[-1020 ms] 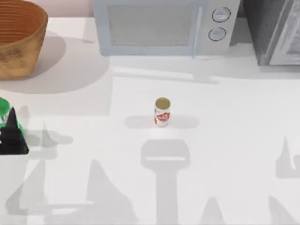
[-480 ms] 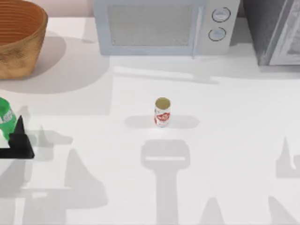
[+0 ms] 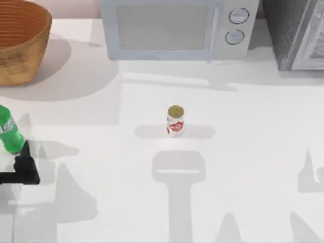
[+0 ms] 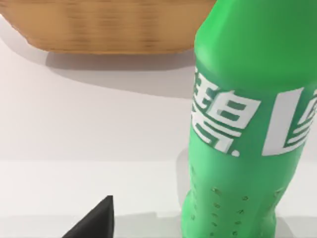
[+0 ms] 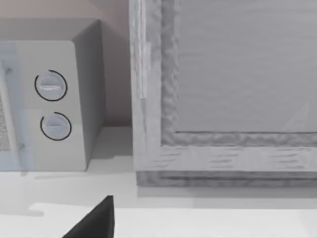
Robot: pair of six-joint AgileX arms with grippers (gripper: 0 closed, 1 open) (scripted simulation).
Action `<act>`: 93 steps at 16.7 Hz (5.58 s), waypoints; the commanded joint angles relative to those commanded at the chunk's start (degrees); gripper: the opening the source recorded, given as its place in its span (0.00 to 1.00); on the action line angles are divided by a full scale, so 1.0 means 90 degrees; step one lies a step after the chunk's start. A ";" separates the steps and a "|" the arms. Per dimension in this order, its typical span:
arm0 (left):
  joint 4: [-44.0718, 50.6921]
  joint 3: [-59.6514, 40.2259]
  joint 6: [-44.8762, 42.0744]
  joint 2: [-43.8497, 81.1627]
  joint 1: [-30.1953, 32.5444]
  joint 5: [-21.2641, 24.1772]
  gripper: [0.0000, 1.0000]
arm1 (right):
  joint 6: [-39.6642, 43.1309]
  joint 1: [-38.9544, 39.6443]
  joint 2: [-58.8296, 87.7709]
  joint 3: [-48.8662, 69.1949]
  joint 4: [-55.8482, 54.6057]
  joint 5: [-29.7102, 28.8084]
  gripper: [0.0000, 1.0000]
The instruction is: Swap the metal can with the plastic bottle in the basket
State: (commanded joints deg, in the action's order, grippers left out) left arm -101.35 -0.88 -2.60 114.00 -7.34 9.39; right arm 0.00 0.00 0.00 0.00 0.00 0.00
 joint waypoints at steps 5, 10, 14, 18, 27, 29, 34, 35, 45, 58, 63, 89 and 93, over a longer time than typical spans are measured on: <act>0.0061 -0.0032 0.0001 0.0229 0.0015 -0.0009 1.00 | 0.0000 0.0000 0.0000 0.0000 0.0000 0.0000 1.00; 0.0187 -0.0410 0.0014 0.0202 0.0064 -0.0060 1.00 | 0.0000 0.0000 0.0000 0.0000 0.0000 0.0000 1.00; 0.0461 -0.0747 0.0027 0.0279 0.0129 -0.0122 1.00 | 0.0000 0.0000 0.0000 0.0000 0.0000 0.0000 1.00; 0.0743 -0.1134 0.0042 0.0383 0.0200 -0.0190 1.00 | 0.0000 0.0000 0.0000 0.0000 0.0000 0.0000 1.00; 0.1015 -0.1501 0.0057 0.0475 0.0267 -0.0254 1.00 | 0.0000 0.0000 0.0000 0.0000 0.0000 0.0000 1.00; 0.1015 -0.1501 0.0057 0.0475 0.0267 -0.0254 0.92 | 0.0000 0.0000 0.0000 0.0000 0.0000 0.0000 1.00; 0.1015 -0.1501 0.0057 0.0475 0.0267 -0.0254 0.55 | 0.0000 0.0000 0.0000 0.0000 0.0000 0.0000 1.00; 0.1015 -0.1501 0.0057 0.0475 0.0267 -0.0254 0.47 | 0.0000 0.0000 0.0000 0.0000 0.0000 0.0000 1.00; 0.1015 -0.1501 0.0057 0.0475 0.0267 -0.0254 0.00 | 0.0000 0.0000 0.0000 0.0000 0.0000 0.0000 1.00; 0.2262 -0.2754 0.0154 -0.0752 0.0814 0.0066 0.00 | 0.0000 0.0000 0.0000 0.0000 0.0000 0.0000 1.00; 0.4556 -0.4350 0.0262 -0.1609 0.1023 0.0359 0.00 | 0.0000 0.0000 0.0000 0.0000 0.0000 0.0000 1.00; 0.9718 -0.8425 -0.0122 -0.1292 -0.0415 0.0370 0.00 | 0.0000 0.0000 0.0000 0.0000 0.0000 0.0000 1.00; 0.9417 -0.8655 -0.0101 -0.0745 -0.0352 0.0310 0.00 | 0.0000 0.0000 0.0000 0.0000 0.0000 0.0000 1.00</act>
State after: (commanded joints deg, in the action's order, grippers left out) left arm -16.60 -78.78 -3.52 107.29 -10.51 12.17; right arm 0.00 0.00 0.00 0.00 0.00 0.00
